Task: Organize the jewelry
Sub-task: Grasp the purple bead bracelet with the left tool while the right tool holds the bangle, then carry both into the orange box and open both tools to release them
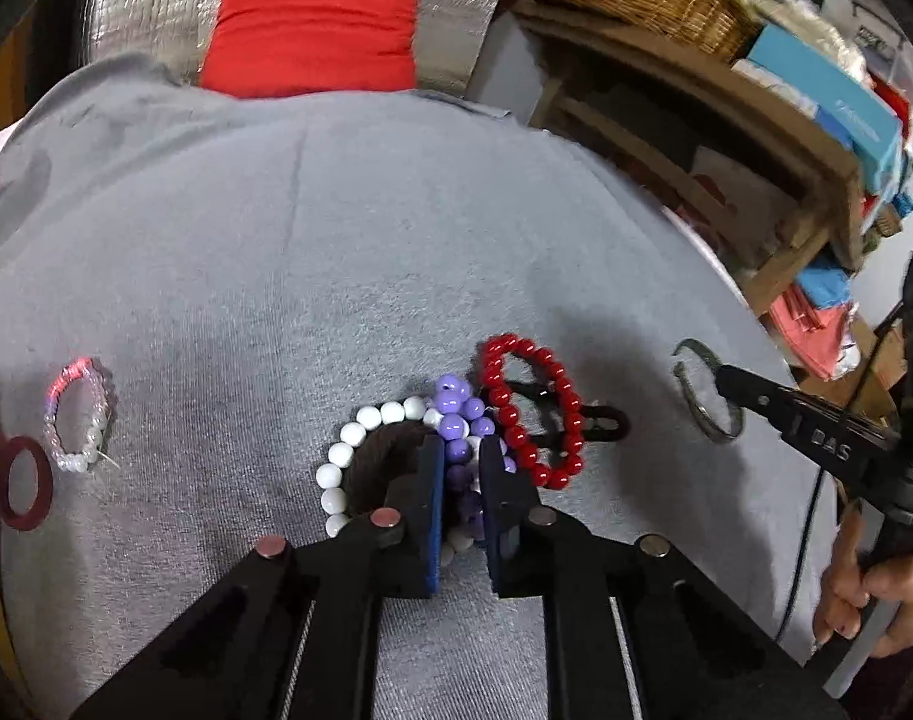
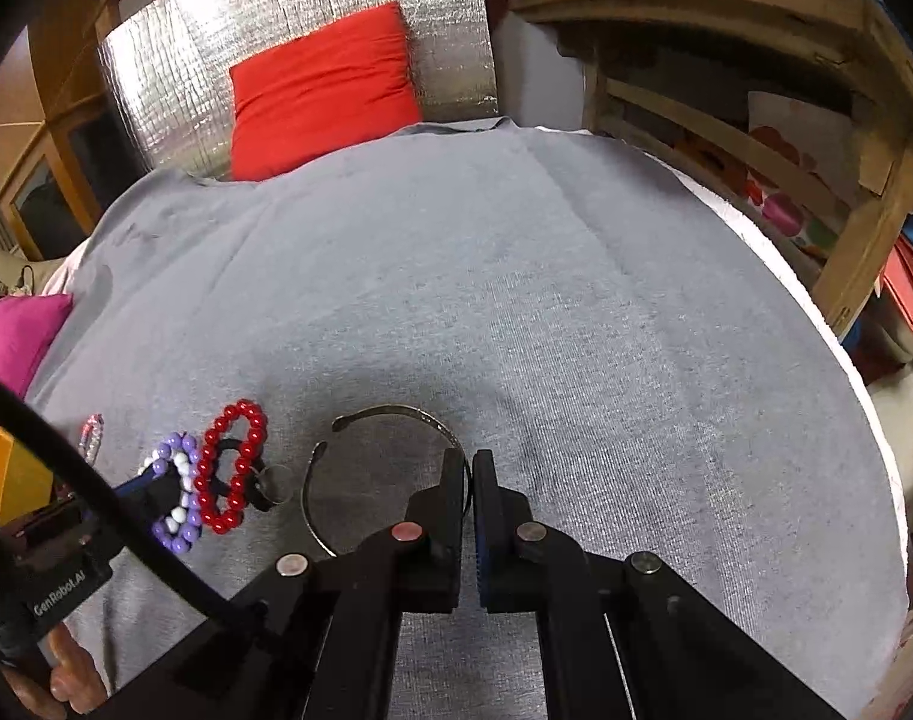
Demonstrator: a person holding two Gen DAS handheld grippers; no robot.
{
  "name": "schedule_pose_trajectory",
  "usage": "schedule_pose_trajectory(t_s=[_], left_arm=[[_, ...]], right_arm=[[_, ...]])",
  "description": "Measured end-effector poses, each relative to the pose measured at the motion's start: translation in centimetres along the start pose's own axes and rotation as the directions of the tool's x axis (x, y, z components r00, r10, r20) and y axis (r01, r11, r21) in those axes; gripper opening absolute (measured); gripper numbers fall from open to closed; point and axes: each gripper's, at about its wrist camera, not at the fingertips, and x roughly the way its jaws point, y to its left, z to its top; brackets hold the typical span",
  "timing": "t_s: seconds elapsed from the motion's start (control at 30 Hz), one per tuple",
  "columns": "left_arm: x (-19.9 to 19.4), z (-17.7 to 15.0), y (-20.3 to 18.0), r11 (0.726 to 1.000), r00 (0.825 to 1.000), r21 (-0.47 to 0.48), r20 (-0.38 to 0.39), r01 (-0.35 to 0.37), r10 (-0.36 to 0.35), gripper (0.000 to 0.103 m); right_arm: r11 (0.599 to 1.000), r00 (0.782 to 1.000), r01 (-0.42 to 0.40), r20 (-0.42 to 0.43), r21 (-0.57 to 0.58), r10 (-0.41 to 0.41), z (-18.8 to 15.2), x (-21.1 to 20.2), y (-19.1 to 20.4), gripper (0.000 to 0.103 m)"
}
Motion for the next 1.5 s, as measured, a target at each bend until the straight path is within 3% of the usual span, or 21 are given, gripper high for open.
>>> schedule_pose_trajectory(t_s=[0.33,0.57,0.67,0.77,0.9,1.03,1.17,1.3,1.43,1.5], left_arm=[[-5.4,-0.3,2.3,0.997,0.994,-0.044,0.089,0.065,-0.061,0.009],[-11.5,-0.3,3.8,0.99,0.976,-0.119,0.213,0.069,-0.042,0.009],[-14.6,-0.4,4.7,0.988,0.967,-0.151,0.254,0.021,0.018,0.009],[-18.3,-1.0,6.1,0.978,0.946,-0.207,0.32,0.011,0.057,0.009],[-22.9,-1.7,8.5,0.961,0.91,-0.27,0.381,-0.06,0.163,0.009],[-25.3,-2.7,11.9,0.935,0.891,-0.332,0.379,-0.123,0.251,0.009],[-26.3,-4.0,16.3,0.889,0.881,-0.422,0.336,-0.176,0.334,0.009],[-25.7,-5.4,20.4,0.849,0.89,-0.498,0.288,-0.176,0.353,0.009],[-23.9,-6.7,24.4,0.807,0.922,-0.573,0.219,-0.143,0.319,0.009],[-23.2,-7.1,25.6,0.787,0.93,-0.601,0.194,-0.139,0.312,0.009]], right_arm=[[0.996,0.995,-0.082,0.06,0.032,0.08,0.4,-1.6,1.4,0.004],[0.987,0.98,-0.163,0.115,0.012,0.16,0.3,-3.1,4.6,0.004],[0.98,0.972,-0.2,0.124,-0.015,0.2,0.1,-3.5,6.7,0.004],[0.971,0.964,-0.235,0.116,-0.035,0.238,-0.4,-3.7,8.7,0.004],[0.951,0.947,-0.299,0.099,-0.075,0.305,-1.4,-4.4,11.8,0.004],[0.92,0.925,-0.356,0.081,-0.166,0.372,-2.8,-5.9,16.4,0.004],[0.886,0.905,-0.398,0.057,-0.238,0.422,-3.7,-6.9,21.1,0.004],[0.853,0.895,-0.419,0.015,-0.312,0.445,-3.7,-7.2,26.4,0.004],[0.822,0.896,-0.422,-0.038,-0.381,0.443,-3.2,-7.0,32.0,0.004],[0.808,0.898,-0.422,-0.068,-0.411,0.434,-3.0,-6.4,34.3,0.004]])
